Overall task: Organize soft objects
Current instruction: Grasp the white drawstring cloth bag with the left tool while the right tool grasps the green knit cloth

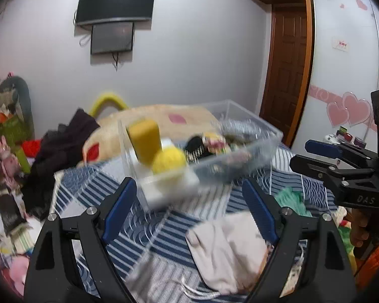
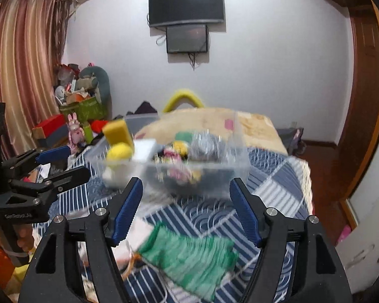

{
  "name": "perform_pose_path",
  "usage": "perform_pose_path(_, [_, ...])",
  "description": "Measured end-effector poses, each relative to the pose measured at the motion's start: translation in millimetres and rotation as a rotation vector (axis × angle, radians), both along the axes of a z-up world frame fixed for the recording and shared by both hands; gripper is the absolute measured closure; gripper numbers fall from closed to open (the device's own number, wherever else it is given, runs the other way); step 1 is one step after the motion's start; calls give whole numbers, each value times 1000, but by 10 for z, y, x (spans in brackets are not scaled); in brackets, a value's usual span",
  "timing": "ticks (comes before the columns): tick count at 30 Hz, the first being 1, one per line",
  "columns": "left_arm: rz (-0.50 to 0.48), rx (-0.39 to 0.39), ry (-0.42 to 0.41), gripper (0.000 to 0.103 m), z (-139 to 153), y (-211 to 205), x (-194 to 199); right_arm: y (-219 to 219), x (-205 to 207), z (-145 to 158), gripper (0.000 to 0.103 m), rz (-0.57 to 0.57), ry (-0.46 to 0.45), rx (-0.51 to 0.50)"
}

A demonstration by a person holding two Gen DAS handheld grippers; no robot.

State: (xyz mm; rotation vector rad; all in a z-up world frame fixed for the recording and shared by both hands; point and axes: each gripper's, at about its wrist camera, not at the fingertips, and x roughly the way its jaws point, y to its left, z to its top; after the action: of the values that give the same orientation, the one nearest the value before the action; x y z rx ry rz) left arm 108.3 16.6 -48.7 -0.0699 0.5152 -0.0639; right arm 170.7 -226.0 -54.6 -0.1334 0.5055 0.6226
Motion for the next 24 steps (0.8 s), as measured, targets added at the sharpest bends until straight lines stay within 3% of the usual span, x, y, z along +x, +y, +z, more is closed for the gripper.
perform_pose_path(10, [-28,-27,145,17,-511,-120,-56,-83,2,-513,35,-25,156,-32])
perform_pose_path(16, [-57,-39,201,17,-708,-200,-57,-120,-82,-694,35,-46,169,-75])
perform_pose_path(20, [-82,-100,227,17,-782,-188,-24,-123,-127,-712,35,-37,163,-82])
perform_pose_path(24, [-84,-108,210,27,-793,-217,-30,-128,-154,-747,49,-31,161,-83])
